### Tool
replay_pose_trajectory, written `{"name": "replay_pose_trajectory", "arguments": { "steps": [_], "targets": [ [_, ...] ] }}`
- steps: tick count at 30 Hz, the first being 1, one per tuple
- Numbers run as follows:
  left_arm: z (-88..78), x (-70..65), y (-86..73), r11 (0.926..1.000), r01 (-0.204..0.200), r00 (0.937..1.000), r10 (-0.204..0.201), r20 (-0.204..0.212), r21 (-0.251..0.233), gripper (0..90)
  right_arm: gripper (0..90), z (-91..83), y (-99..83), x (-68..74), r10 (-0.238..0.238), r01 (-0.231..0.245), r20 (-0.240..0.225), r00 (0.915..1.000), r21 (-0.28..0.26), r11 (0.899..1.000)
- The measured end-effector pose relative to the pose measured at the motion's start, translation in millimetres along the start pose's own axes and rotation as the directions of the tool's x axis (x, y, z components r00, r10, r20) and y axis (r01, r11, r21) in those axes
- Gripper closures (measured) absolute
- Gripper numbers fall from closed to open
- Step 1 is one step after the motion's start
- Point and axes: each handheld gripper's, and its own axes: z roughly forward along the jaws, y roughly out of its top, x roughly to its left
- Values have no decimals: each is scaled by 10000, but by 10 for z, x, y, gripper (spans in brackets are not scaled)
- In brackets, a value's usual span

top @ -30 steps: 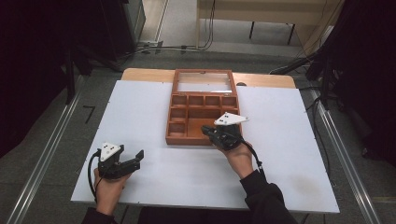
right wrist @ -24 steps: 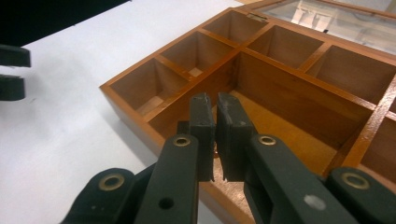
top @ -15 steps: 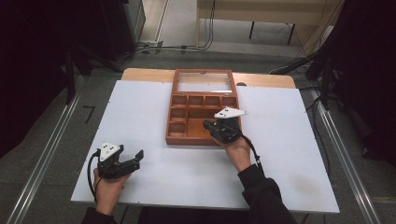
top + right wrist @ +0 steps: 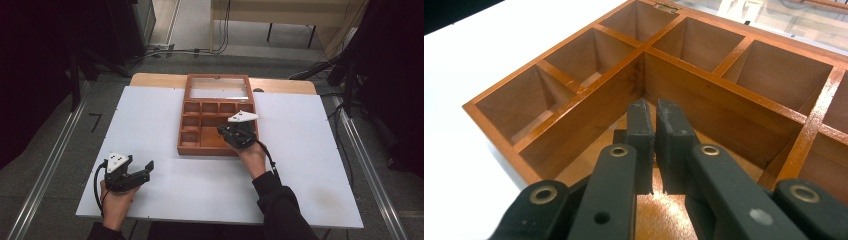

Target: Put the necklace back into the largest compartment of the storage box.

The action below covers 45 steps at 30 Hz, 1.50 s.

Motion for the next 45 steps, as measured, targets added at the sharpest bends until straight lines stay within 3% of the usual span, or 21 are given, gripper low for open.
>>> {"name": "replay_pose_trajectory", "arguments": {
  "steps": [12, 15, 18, 38, 45],
  "targets": [
    [1, 4, -1, 10000, 0, 10000, 0, 8, -6, 198, 830, 101, -2, -33, 95, -97, 163, 9998, 94, 9999],
    [2, 5, -1, 10000, 8, 10000, -8, 13, -12, 198, 761, 118, -6, -40, 54, -55, 253, 9997, 42, 10000],
    [-1, 4, -1, 10000, 12, 10000, -12, 15, -15, 198, 654, 122, -8, -60, 293, -293, 31, 9996, -36, 9996],
    [-4, 7, -7, 10000, 58, 10000, -58, -11, -32, 198, 455, 48, -22, -53, 422, -421, -28, 9991, 120, 9990],
    [-6, 8, -9, 10000, 52, 10000, -52, -22, -18, 198, 394, -18, -49, -22, 412, -408, -255, 9988, 156, 9990]
  ]
}}
